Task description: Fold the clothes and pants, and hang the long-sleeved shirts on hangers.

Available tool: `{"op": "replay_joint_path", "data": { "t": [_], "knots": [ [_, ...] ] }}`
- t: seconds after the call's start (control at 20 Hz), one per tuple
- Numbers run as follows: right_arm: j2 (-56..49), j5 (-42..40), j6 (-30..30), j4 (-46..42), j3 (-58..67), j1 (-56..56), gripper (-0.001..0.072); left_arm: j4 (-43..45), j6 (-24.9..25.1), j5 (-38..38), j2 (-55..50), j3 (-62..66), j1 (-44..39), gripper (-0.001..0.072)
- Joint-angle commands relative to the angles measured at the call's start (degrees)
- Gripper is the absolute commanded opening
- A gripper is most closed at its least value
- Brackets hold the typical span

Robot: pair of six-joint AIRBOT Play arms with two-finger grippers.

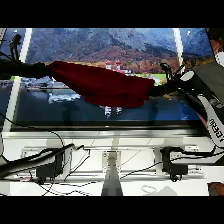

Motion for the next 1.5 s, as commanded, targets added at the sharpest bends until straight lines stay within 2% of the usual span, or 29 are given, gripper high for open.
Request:
{"op": "replay_joint_path", "data": {
  "t": [0.0,0.1,0.25,0.4,0.55,0.8,1.0,1.1,1.3,1.45],
  "knots": [
    [-0.61,-0.98,0.26,1.09,2.49,1.18,0.0022,0.00,-0.07,-0.02,-0.02,-0.02,0.00,0.0012],
    [0.50,4.20,0.28,1.05,7.04,1.18,0.0021,-0.44,-1.53,-0.94,0.46,0.15,0.02,0.0011],
    [5.55,8.61,0.50,0.96,16.35,1.16,0.0021,-8.41,-1.44,-1.68,4.28,2.73,2.38,0.0011],
    [14.01,5.44,3.52,0.85,26.99,0.94,0.0021,-19.61,-0.59,-1.44,10.47,8.33,7.43,0.0010],
    [24.28,-2.34,5.35,-1.49,34.12,0.55,0.0021,-22.93,1.95,0.20,18.56,11.02,13.33,0.0011],
    [39.12,-6.80,5.38,-3.17,39.95,0.55,0.0021,-22.95,1.95,12.87,33.11,11.02,22.14,0.0011],
    [47.41,-8.50,5.38,-3.04,40.52,0.55,0.0021,-22.21,1.97,26.29,41.55,10.99,22.86,0.0012],
    [49.86,-9.86,5.38,-3.04,40.52,0.55,0.0021,-18.56,1.95,29.38,43.85,10.99,22.86,0.0012],
    [48.19,-10.51,6.86,-3.39,40.50,0.55,0.0020,-13.70,1.64,26.53,42.88,10.82,22.86,0.0010],
    [39.82,-5.81,9.79,-3.43,40.50,0.55,0.0020,-13.68,-0.22,15.45,35.71,10.80,21.77,0.0010]
  ]
}}
